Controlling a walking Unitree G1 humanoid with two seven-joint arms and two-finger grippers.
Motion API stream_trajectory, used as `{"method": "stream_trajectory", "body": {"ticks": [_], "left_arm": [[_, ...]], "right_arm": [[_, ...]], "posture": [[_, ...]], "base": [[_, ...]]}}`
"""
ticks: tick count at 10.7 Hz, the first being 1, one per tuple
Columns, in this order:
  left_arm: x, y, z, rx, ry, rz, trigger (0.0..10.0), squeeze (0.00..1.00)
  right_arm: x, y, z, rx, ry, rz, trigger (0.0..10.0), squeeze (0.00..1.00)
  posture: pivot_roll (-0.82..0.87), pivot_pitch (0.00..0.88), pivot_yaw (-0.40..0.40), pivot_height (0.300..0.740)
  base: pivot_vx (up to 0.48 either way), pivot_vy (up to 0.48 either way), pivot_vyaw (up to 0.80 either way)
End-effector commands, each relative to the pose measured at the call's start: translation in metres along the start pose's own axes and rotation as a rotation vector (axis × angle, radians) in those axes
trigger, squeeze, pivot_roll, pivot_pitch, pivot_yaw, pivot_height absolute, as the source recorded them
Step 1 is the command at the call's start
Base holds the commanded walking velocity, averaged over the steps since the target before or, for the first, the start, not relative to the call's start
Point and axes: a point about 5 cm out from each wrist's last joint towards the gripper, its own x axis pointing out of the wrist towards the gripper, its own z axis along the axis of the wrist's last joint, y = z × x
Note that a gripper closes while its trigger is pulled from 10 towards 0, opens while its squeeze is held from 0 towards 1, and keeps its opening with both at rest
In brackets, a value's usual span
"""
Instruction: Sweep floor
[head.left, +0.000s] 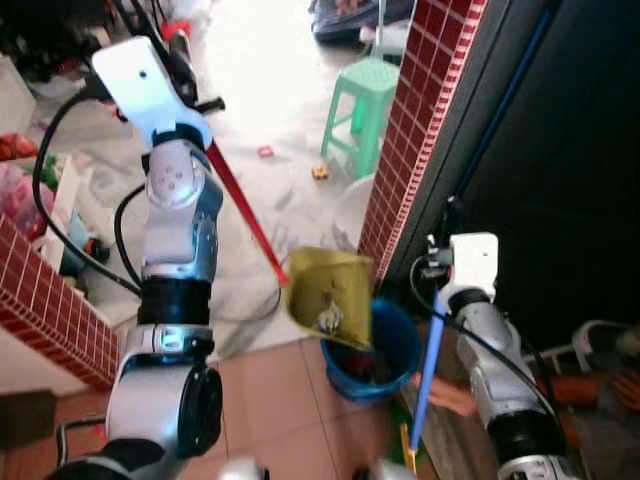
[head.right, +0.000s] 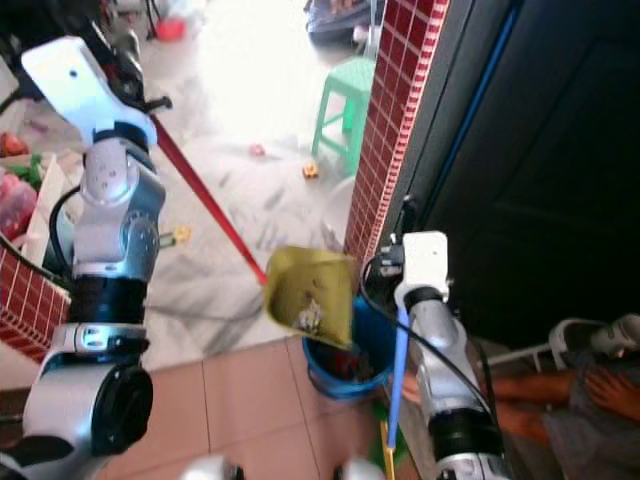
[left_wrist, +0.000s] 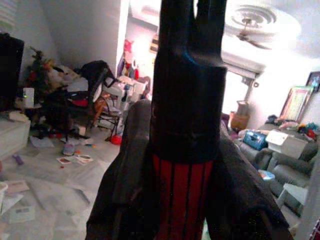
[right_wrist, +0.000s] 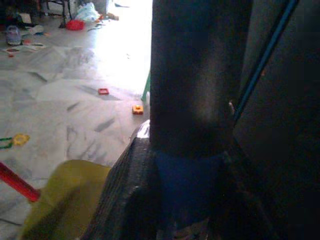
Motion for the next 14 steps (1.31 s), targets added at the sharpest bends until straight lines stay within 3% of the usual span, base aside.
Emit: {"method": "stream_trajectory", "body": {"ticks": [1, 3, 6, 8, 11, 13, 14], "left_arm": [[-0.004, -0.012, 0.008, -0.033, -0.062, -0.049, 10.0, 0.0], [-0.018, -0.032, -0.004, -0.01, -0.056, -0.134, 10.0, 0.0], [-0.04, -0.077, -0.013, 0.065, -0.144, -0.328, 10.0, 0.0], [-0.053, -0.106, -0.016, 0.059, -0.182, -0.411, 10.0, 0.0], [-0.037, -0.138, 0.012, 0.036, -0.333, -0.428, 10.0, 0.0], [-0.041, -0.165, 0.027, -0.032, -0.402, -0.469, 10.0, 0.0], [-0.041, -0.17, 0.03, -0.052, -0.411, -0.471, 10.0, 0.0]], "right_arm": [[0.002, -0.003, 0.007, -0.02, -0.027, -0.006, 10.0, 0.0], [0.002, -0.002, 0.007, -0.016, -0.028, -0.008, 10.0, 0.0], [0.001, -0.001, 0.008, -0.006, -0.037, -0.024, 10.0, 0.0], [-0.001, 0.0, 0.008, 0.003, -0.041, -0.039, 10.0, 0.0], [-0.012, -0.007, 0.012, -0.003, -0.063, -0.074, 10.0, 0.0], [-0.029, -0.021, 0.01, -0.023, -0.053, -0.123, 10.0, 0.0], [-0.033, -0.022, 0.01, -0.022, -0.056, -0.13, 10.0, 0.0]], "posture": [[-0.06, 0.0, 0.003, 0.74], [-0.06, 0.0, 0.008, 0.74], [-0.07, 0.0, 0.036, 0.74], [-0.09, 0.0, 0.059, 0.74], [-0.19, 0.006, 0.1, 0.74], [-0.26, 0.03, 0.135, 0.74], [-0.28, 0.034, 0.141, 0.74]], "base": [[0.0, 0.0, 0.0], [0.0, 0.0, 0.0], [0.0, 0.0, 0.0], [0.0, 0.0, 0.0], [0.0, 0.0, 0.0], [0.0, 0.0, 0.0], [0.0, 0.0, 0.0]]}}
